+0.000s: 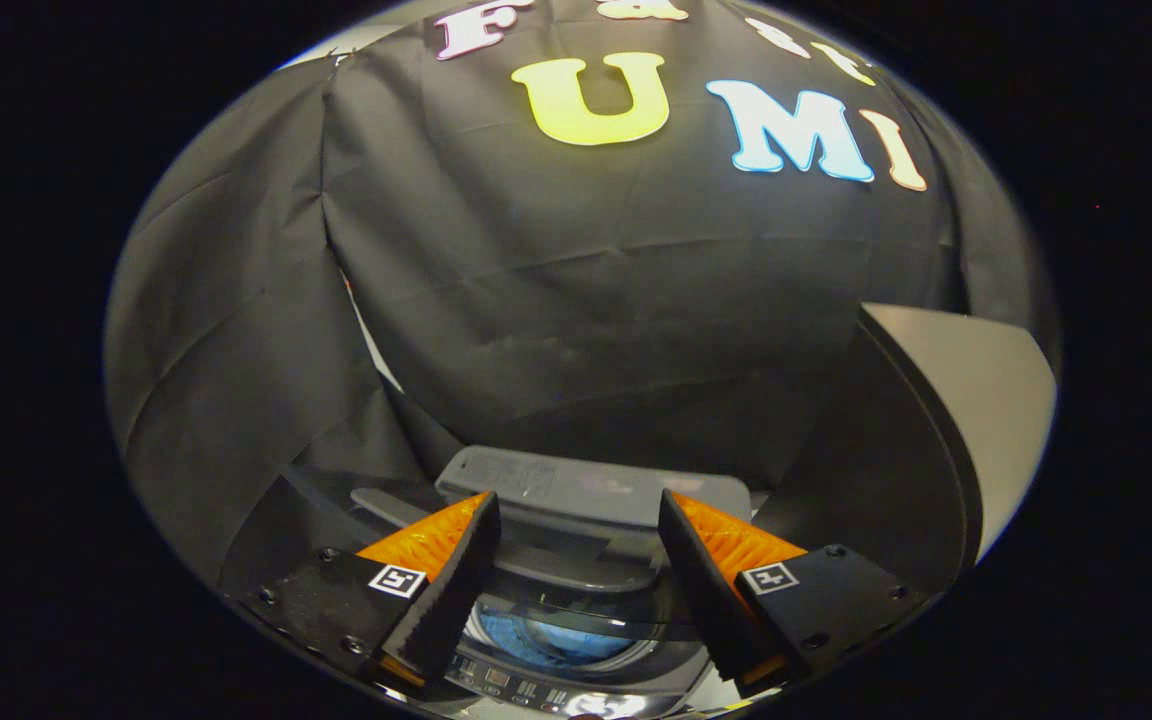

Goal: Put the clothes into the washing machine and then close the washing machine lid.

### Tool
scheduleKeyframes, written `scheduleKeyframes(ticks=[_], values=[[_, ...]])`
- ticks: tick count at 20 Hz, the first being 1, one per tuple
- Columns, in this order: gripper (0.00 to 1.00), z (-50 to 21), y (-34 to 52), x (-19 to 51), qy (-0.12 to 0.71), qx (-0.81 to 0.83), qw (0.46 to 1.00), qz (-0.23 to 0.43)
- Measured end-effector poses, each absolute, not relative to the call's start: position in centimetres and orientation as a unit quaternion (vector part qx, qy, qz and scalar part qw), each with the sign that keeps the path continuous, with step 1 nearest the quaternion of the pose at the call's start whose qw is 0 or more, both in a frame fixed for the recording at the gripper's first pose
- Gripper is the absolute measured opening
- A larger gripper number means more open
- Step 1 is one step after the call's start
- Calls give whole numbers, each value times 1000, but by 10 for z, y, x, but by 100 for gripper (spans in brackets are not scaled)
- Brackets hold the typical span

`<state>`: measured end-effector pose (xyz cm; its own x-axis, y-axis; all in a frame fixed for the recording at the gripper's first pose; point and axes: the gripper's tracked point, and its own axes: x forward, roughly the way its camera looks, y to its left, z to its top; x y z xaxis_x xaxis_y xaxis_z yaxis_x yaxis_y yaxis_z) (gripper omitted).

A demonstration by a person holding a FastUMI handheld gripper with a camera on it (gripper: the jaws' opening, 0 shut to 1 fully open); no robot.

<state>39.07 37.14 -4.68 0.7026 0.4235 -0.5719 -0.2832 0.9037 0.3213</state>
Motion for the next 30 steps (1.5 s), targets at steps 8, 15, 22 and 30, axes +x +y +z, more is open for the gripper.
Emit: scheduleKeyframes(ticks=[8, 15, 22, 30], values=[[99, -45, 384, 301, 300, 103, 915, 248], [99, 4, 286, 234, 170, 71, 955, 232], [98, 21, 143, 184, 71, 77, 982, 158], [99, 32, 24, 107, 11, 32, 992, 120]])
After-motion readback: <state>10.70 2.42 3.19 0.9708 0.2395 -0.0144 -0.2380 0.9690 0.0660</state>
